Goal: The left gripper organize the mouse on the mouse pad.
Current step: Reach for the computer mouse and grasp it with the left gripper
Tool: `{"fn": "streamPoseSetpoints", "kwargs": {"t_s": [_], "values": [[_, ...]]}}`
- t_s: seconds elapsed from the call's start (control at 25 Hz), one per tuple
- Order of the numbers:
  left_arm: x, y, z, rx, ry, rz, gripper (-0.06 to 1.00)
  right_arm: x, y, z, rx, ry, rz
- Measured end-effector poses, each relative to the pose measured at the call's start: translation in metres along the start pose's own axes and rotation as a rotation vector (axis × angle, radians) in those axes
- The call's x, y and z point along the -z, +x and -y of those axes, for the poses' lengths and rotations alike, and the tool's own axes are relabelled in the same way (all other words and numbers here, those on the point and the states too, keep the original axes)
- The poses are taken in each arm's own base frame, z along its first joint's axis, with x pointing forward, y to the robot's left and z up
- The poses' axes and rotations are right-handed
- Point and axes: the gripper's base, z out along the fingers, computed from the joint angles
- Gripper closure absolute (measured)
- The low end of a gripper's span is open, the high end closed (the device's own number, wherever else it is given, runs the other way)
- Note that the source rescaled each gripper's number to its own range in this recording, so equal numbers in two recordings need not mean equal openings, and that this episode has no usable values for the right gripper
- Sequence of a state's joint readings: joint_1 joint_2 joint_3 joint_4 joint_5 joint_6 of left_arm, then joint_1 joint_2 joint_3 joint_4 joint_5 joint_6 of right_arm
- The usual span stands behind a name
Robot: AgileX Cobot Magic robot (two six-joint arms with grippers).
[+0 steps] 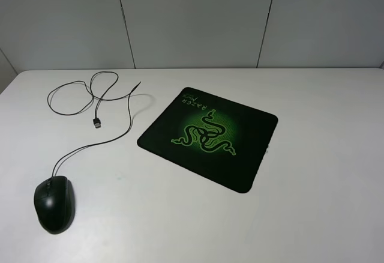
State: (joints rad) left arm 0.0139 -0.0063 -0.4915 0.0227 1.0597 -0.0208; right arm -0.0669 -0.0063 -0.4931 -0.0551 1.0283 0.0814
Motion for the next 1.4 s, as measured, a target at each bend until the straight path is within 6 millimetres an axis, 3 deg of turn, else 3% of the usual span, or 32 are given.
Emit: {"fn": "streamPoseSetpoints", "kwargs": {"t_s": [0.96, 1.2, 1.4], "values": [[0.003, -0.002, 0.000, 0.019, 0.000, 0.008, -0.02, 0.000, 0.000, 0.000, 0.000, 0.000, 0.000], [0.011, -0.027, 0.000, 0.073, -0.003, -0.058, -0.02, 0.000, 0.000, 0.000, 0.000, 0.000, 0.000], [0.000, -0.059, 0.000, 0.074, -0.013, -0.201, -0.02, 0.000, 0.000, 0.000, 0.000, 0.000, 0.000]]}}
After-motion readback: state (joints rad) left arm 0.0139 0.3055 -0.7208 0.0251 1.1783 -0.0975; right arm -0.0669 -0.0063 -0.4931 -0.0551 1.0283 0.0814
